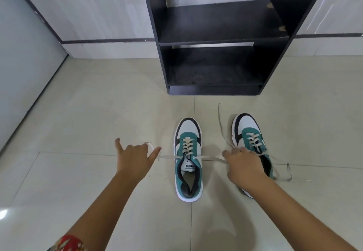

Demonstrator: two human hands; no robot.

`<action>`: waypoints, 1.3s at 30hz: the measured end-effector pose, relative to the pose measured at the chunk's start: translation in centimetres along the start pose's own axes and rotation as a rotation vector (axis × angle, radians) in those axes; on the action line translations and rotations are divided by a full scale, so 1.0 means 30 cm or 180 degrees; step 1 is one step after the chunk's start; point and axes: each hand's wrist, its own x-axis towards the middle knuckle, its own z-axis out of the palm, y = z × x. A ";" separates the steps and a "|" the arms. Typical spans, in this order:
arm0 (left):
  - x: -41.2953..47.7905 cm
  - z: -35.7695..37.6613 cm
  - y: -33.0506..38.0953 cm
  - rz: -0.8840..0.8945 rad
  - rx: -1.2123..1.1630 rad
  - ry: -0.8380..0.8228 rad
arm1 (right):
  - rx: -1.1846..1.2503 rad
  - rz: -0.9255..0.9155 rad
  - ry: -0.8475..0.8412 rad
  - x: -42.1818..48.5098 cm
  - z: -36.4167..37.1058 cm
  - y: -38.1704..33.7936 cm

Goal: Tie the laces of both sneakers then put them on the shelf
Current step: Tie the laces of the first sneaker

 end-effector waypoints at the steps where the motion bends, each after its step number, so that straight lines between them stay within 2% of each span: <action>1: 0.000 0.017 0.002 0.0113 -0.0124 0.0107 | 0.0055 -0.0136 0.0013 0.002 -0.001 -0.008; 3: -0.004 0.050 0.021 0.0469 -0.0733 0.0298 | 0.0442 -0.0393 0.0247 0.009 -0.017 -0.031; 6: -0.014 0.039 0.091 0.0936 -0.2122 0.0112 | 0.1410 -0.0738 0.0565 0.040 -0.036 -0.077; 7: -0.019 0.029 0.115 0.0973 -0.2331 0.0037 | 0.1621 -0.0832 0.0555 0.050 -0.039 -0.094; 10: -0.027 0.036 0.150 0.0935 -0.2122 -0.0105 | 0.1595 -0.0913 0.0555 0.071 -0.024 -0.138; 13: -0.015 0.044 0.146 0.0809 -0.2048 -0.0271 | 0.1665 -0.0726 0.0597 0.082 -0.017 -0.143; 17: 0.003 0.033 0.152 0.0896 -0.1891 -0.0098 | 0.1777 -0.0483 0.0501 0.090 -0.013 -0.136; 20: 0.001 0.012 0.154 0.0908 -0.1408 0.0064 | 0.1901 -0.0392 0.0489 0.089 -0.012 -0.137; 23: -0.007 0.014 0.140 0.0683 -0.1097 0.0351 | 0.2028 -0.0118 0.0623 0.082 -0.013 -0.108; 30: -0.041 0.066 0.112 0.0235 -0.1078 0.0310 | 0.2375 0.0226 0.0500 0.055 0.030 -0.067; 34: -0.038 0.081 0.101 0.0238 -0.0981 0.0365 | 0.2559 0.0306 0.0359 0.051 0.048 -0.063; 39: -0.043 0.092 0.103 0.0301 -0.1003 0.0407 | 0.2392 0.0242 0.0414 0.054 0.059 -0.064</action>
